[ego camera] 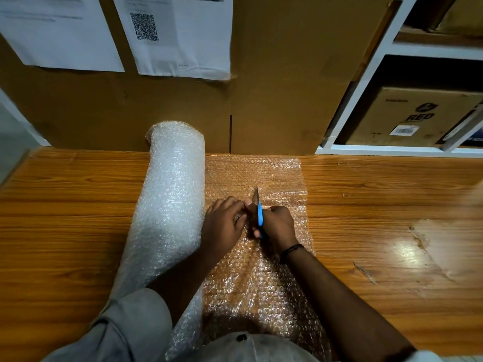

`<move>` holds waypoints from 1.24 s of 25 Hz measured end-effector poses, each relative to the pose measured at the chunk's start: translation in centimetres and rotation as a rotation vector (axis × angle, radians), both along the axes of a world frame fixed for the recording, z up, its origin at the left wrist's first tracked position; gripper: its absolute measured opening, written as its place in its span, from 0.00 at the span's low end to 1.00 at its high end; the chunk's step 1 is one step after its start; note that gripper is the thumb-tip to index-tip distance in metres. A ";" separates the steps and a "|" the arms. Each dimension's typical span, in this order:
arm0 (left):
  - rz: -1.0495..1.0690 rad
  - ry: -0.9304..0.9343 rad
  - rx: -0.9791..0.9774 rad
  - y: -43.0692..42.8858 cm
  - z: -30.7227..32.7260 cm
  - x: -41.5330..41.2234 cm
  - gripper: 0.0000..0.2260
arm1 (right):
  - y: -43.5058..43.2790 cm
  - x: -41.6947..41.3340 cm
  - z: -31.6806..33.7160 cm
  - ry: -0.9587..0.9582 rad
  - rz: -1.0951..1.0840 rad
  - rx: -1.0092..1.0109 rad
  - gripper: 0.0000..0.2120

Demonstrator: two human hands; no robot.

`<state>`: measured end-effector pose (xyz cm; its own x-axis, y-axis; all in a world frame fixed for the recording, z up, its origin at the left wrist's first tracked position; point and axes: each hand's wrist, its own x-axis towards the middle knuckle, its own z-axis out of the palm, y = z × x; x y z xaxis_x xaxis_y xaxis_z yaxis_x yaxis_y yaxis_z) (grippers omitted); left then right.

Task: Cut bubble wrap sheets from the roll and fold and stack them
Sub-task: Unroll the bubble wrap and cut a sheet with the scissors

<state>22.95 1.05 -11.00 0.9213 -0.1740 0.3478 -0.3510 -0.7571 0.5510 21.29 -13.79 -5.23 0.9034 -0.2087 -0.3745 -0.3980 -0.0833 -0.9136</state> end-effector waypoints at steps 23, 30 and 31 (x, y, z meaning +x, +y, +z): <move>-0.007 -0.019 -0.062 -0.3 0.3 -0.1 0.02 | -0.9 5.4 -0.9 0.060 -0.036 -0.081 0.31; -0.009 -0.024 -0.054 -0.3 0.4 -0.1 0.01 | -1.5 6.8 -0.7 0.083 -0.013 -0.079 0.27; -0.010 -0.024 -0.054 -0.3 0.4 -0.1 0.01 | -1.5 7.1 -0.6 0.088 -0.012 -0.078 0.28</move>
<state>22.90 0.79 -10.58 0.9108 -0.1640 0.3787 -0.3722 -0.7229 0.5821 28.34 -15.30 -5.85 0.8649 -0.2513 -0.4345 -0.4778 -0.1475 -0.8660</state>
